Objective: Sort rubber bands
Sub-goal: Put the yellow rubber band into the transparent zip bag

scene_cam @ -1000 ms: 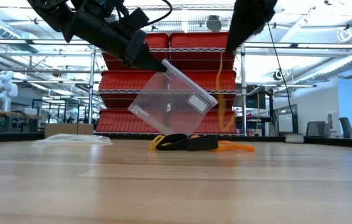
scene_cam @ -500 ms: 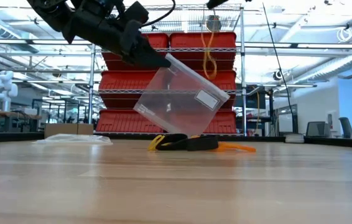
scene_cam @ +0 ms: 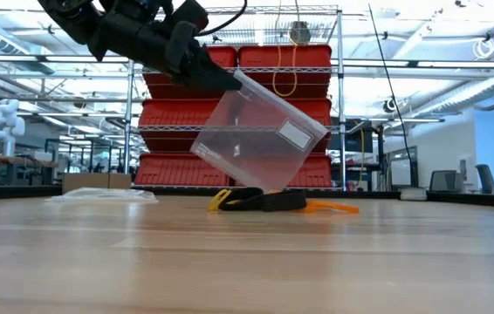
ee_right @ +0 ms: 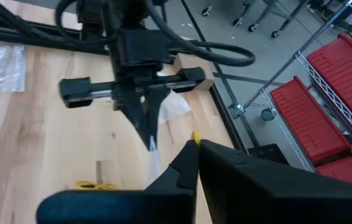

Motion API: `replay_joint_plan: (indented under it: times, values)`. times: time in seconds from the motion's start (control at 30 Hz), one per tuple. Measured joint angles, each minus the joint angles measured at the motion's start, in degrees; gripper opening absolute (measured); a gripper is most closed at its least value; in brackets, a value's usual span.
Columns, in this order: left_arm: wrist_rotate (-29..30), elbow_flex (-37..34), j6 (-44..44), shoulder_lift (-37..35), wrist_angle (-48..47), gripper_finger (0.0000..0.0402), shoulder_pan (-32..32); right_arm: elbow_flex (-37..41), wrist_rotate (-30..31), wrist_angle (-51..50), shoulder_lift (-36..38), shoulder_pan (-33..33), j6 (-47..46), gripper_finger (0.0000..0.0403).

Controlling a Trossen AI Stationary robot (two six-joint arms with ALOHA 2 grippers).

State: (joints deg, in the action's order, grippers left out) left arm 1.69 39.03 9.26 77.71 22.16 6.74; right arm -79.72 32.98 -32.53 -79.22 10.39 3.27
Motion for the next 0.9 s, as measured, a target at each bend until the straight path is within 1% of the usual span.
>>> replay_joint_plan:
  times: [0.27, 0.7, 0.9]
  values:
    - [0.02, 0.01, -1.44, 0.01, 1.93, 0.0000, 0.04, 0.00, 0.01, 0.44, -0.07, -0.30, 0.40, 0.0000]
    - [-0.02, 0.00, -1.44, 0.01, 1.89, 0.0000, -0.02, -0.04, 0.08, 1.16, -0.07, -0.30, 1.40, 0.0000]
    - [-1.89, 0.01, -1.44, 0.01, 1.89, 0.0000, -0.02, -0.04, 0.34, 1.34, -0.07, -0.30, 1.95, 0.0000]
